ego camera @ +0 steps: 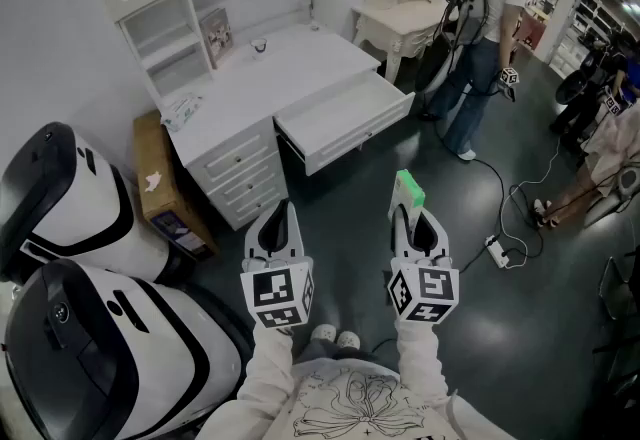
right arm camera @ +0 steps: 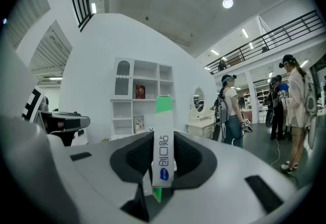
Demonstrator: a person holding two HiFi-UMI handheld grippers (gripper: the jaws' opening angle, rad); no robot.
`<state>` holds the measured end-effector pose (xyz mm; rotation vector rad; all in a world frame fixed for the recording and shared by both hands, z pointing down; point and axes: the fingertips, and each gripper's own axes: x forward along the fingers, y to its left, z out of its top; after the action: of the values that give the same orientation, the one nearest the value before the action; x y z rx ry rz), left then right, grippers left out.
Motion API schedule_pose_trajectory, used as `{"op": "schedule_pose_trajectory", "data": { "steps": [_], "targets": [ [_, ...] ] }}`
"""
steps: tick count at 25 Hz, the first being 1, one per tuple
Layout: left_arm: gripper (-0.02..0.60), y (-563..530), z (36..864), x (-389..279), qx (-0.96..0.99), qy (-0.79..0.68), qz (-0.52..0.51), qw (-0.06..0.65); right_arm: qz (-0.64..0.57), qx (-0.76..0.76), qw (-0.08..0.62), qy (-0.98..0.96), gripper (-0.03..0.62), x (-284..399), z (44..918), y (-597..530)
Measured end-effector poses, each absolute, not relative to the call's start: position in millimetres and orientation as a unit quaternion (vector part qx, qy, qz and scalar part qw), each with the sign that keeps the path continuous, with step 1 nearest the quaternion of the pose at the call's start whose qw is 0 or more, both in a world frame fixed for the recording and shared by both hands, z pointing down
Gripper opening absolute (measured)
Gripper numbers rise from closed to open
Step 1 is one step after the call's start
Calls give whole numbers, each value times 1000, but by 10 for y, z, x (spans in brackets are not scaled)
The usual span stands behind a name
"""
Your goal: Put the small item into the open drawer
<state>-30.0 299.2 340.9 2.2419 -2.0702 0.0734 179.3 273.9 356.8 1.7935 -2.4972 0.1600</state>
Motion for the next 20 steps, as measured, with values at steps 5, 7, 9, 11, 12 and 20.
{"op": "schedule_pose_trajectory", "data": {
  "steps": [5, 7, 9, 11, 12, 20],
  "targets": [
    [6, 2947, 3410, -315, 733, -679, 23, 44, 52, 581, 32, -811, 89, 1772, 3580, 2692],
    [6, 2923, 3403, -323, 733, -679, 23, 44, 52, 581, 31, -812, 89, 1759, 3575, 2668],
    [5, 2890, 3408, -343, 732, -679, 24, 44, 53, 581, 30, -812, 89, 1744, 3578, 2633],
    [6, 2844, 3419, -371, 731, -680, 24, 45, 55, 581, 26, -812, 89, 1724, 3586, 2584],
    [5, 2817, 3423, -388, 731, -680, 23, 46, 55, 582, 26, -811, 89, 1710, 3591, 2556],
    [6, 2578, 3519, -540, 738, -673, 27, 46, 66, 588, 24, -806, 89, 1530, 3707, 2327]
  ]
}}
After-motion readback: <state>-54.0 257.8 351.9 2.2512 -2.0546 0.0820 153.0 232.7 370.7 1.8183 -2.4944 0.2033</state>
